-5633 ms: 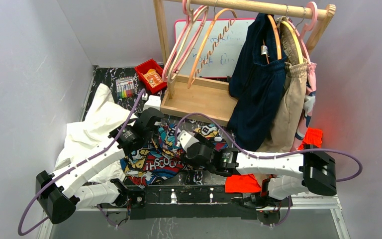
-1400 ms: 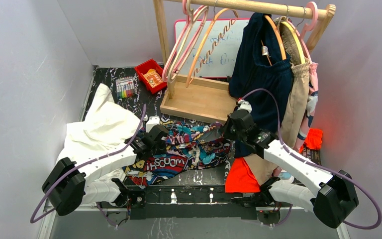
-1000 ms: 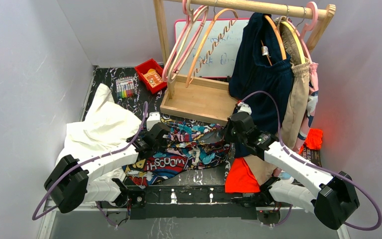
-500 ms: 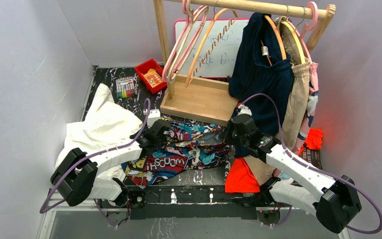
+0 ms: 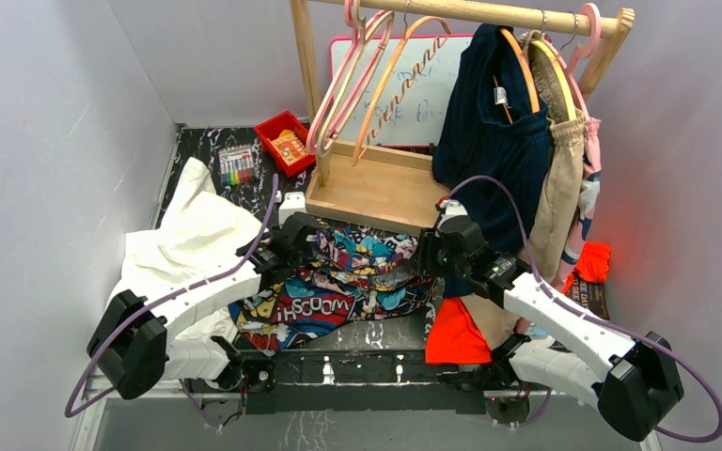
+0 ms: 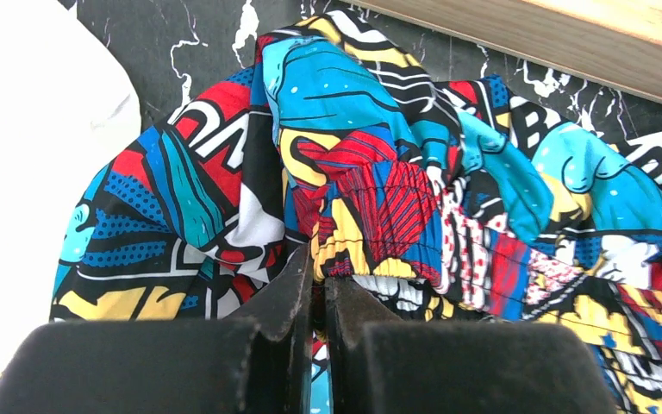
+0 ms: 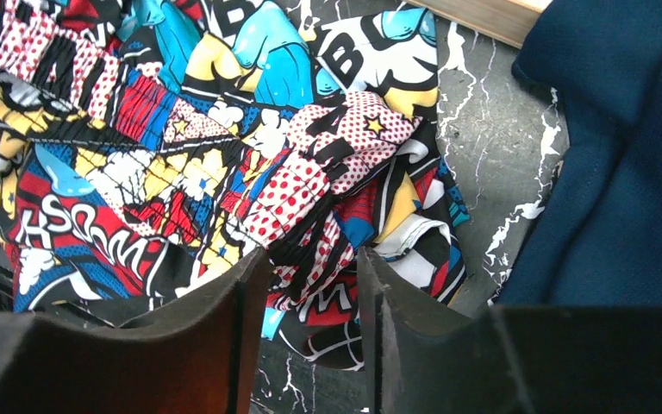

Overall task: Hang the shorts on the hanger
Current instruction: Adjust the shorts at the center of the board.

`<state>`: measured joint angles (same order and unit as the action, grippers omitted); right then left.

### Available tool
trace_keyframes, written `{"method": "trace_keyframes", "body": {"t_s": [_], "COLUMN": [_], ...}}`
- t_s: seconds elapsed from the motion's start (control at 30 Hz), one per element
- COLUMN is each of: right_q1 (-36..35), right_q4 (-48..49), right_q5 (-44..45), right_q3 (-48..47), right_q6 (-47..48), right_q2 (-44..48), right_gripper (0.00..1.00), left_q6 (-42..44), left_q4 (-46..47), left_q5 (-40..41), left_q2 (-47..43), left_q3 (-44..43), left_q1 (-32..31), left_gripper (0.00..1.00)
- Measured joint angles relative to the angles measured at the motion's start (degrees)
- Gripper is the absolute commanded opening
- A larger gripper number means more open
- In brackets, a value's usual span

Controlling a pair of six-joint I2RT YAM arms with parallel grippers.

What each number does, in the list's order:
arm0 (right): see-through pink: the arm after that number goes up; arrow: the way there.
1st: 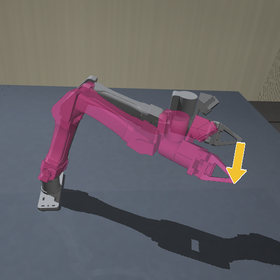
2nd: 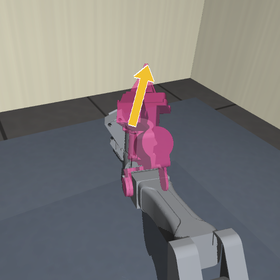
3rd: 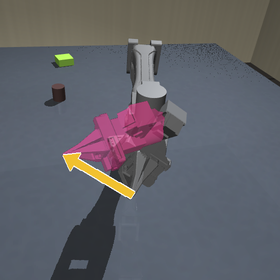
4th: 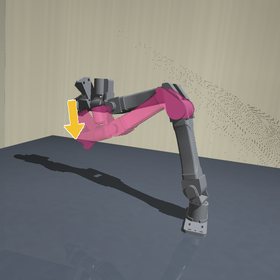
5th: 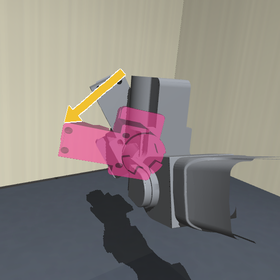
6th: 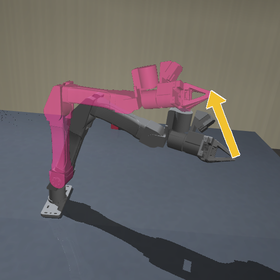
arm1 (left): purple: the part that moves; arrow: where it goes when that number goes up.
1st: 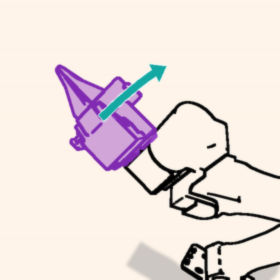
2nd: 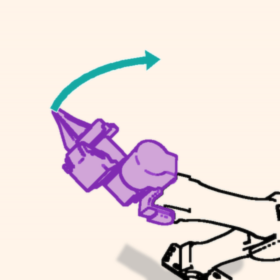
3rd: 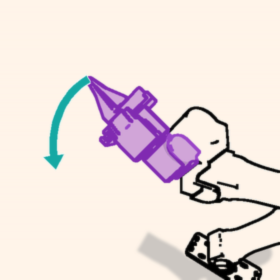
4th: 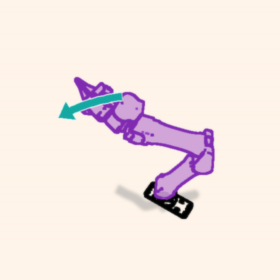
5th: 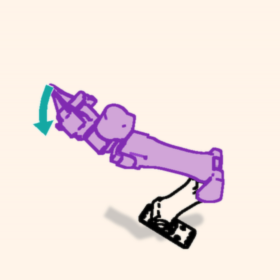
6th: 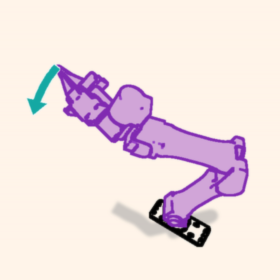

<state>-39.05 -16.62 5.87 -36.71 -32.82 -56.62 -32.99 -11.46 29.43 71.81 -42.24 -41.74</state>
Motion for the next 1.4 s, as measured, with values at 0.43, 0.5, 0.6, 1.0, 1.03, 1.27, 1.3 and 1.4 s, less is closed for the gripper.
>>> {"method": "trace_keyframes", "body": {"t_s": [0.43, 0.5, 0.6, 1.0, 1.03, 1.27, 1.3, 1.4], "right_q1": [-0.48, -1.38, -4.26, -11.93, -12.02, -12.09, -12.09, -12.09], "right_q4": [-0.46, -1.03, -2.89, -9.33, -9.55, -10.25, -10.16, -9.73], "right_q5": [-6.75, -6.01, -2.99, 12.50, 13.16, 16.37, 16.57, 16.48], "right_q3": [-3.78, -4.87, -6.97, -9.81, -9.81, -10.71, -10.91, -11.54], "right_q6": [9.66, 10.82, 12.37, 14.16, 14.19, 14.36, 14.38, 14.40], "right_q2": [-4.72, -5.64, -7.37, -12.13, -12.26, -15.04, -15.58, -16.61], "right_gripper": [0.67, 0.71, 0.76, 0.82, 0.80, 0.65, 0.65, 0.56], "left_q6": [3.21, 3.41, 3.61, 4.07, 4.04, 4.04, 4.04, 4.07], "left_q4": [-6.93, -7.04, -7.28, -8.33, -8.33, -8.37, -8.41, -9.07], "left_q5": [-3.02, -3.15, -3.28, -3.28, -3.28, -3.30, -3.30, -3.32], "left_q2": [-0.09, -0.09, -0.09, -0.09, -0.09, -0.15, -0.20, -0.61], "left_q3": [-3.39, -3.87, -4.59, -4.90, -4.90, -4.90, -4.90, -5.05], "left_q1": [0.00, 0.00, 0.00, 0.00, 0.00, 0.00, 0.00, 0.00], "left_gripper": [0.00, 0.00, 0.00, 0.00, 0.00, 0.00, 0.00, 0.00]}}
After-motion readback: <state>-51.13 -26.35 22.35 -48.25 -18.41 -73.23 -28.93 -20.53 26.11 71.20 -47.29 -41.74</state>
